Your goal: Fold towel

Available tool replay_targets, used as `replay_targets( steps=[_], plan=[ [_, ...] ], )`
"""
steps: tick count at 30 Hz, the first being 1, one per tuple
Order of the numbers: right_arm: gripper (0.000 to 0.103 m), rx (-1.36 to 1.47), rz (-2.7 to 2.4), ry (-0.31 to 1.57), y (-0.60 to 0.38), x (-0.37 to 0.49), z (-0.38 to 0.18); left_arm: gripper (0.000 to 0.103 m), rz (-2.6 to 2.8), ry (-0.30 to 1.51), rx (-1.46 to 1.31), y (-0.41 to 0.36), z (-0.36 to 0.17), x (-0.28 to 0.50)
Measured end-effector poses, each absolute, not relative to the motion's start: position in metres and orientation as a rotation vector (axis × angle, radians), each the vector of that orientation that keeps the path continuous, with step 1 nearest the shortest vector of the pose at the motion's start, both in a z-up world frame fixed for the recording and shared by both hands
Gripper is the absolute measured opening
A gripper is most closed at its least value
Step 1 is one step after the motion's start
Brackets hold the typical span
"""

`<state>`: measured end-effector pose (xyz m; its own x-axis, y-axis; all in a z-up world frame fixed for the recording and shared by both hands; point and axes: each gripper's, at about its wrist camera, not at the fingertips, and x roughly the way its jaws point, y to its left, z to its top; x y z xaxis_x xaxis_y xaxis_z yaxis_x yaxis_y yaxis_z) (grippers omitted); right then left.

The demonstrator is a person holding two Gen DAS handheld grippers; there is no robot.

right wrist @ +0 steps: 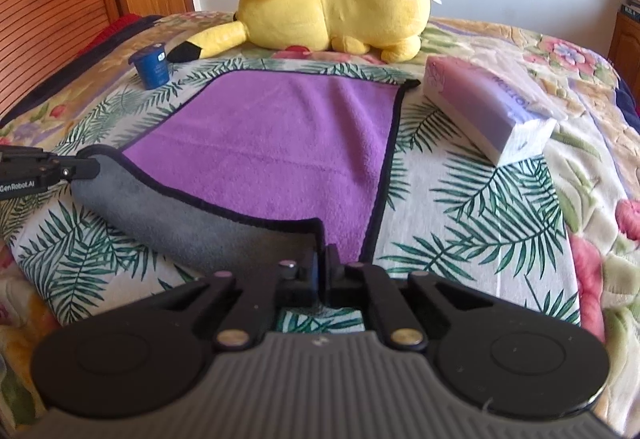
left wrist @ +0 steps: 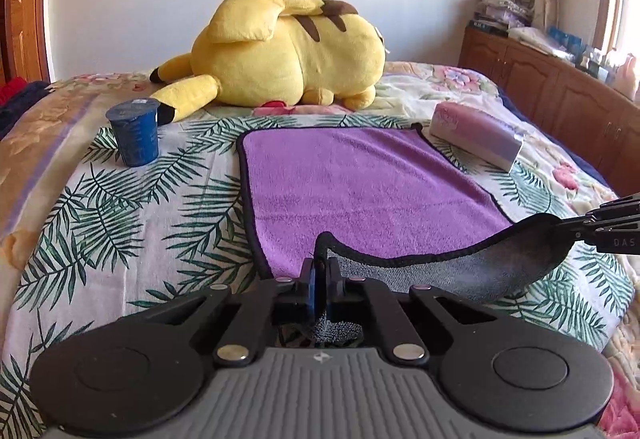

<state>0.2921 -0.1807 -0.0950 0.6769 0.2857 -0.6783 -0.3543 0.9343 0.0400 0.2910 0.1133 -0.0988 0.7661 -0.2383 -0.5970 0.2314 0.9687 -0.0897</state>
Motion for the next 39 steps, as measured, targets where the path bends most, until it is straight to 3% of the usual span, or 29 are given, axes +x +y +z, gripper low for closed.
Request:
replay_targets(
  steps=[23,39],
  plan=[
    [0.003,-0.139,0.415,0.602,-0.167,0.302,-0.070,0.000,-0.245,0.570,0.019,0.105,-0.072,0.294],
    [0.003,-0.211,0.408,0.533,-0.155,0.348,-0.049,0.000,-0.275,0.514,0.018,0.110,-0.048,0.342]
  ],
)
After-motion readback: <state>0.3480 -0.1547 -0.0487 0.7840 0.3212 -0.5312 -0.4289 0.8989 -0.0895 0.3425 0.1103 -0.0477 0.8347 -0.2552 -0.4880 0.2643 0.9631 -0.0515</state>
